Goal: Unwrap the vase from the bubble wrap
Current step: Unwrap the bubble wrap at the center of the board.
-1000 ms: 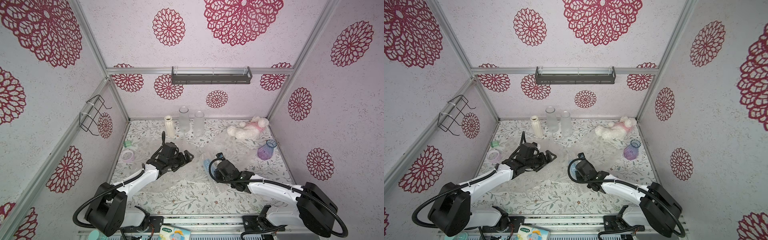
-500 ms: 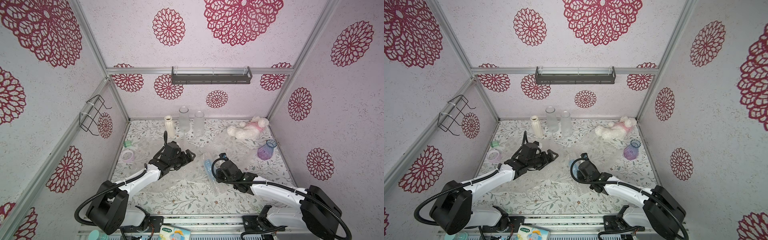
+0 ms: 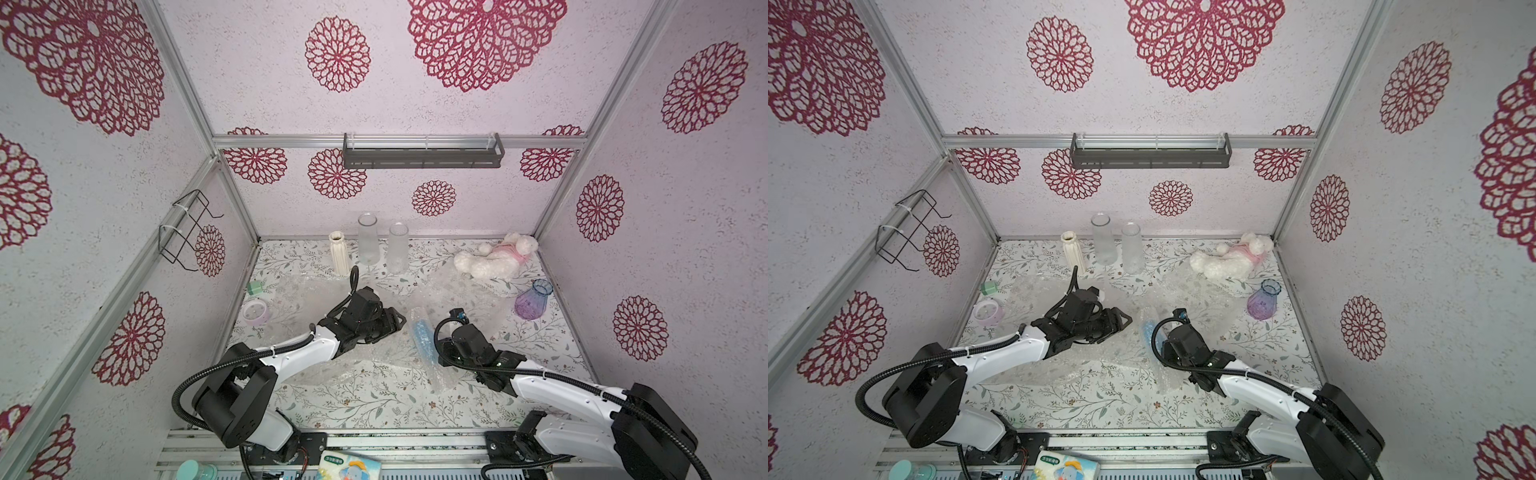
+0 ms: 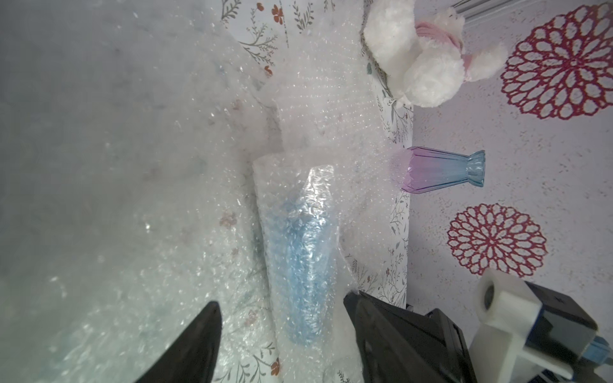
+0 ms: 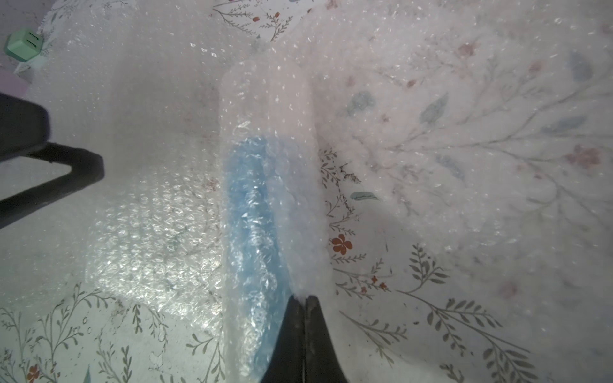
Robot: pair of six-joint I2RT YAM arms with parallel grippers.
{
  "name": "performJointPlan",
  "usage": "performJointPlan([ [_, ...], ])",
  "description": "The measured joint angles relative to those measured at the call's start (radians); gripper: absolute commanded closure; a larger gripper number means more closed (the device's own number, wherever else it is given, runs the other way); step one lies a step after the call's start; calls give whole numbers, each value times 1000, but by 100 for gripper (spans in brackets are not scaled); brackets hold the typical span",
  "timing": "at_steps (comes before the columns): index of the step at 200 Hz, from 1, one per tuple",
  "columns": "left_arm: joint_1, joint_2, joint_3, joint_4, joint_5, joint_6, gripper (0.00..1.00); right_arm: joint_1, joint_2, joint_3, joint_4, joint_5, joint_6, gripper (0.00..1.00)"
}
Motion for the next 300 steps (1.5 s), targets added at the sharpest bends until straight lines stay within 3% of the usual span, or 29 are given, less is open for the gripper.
performJointPlan([
  [52,-25,-33,5,-15,-52,-3,32,-6,-26,-3,18,-45,10,100],
  [98,-85,49,41,10,-60,-26,32,-9,-52,-35,41,-68,19,100],
  [133,-109,31,43,-34,-96,-32,20,-10,-52,-43,59,-74,26,100],
  [151,-109,-43,23,-95,-142,-30,13,-10,-54,-43,60,-77,25,100],
  [169,-109,-143,-15,-137,-185,-29,12,-10,-60,-43,60,-77,22,100],
  [205,-111,-196,-45,-99,-196,-37,19,-10,-63,-51,67,-77,15,100],
  [263,-145,34,3,69,-143,-56,36,-10,-74,-93,98,-79,19,100],
  [300,-173,103,8,138,-126,-74,39,-10,-103,-98,97,-79,26,100],
])
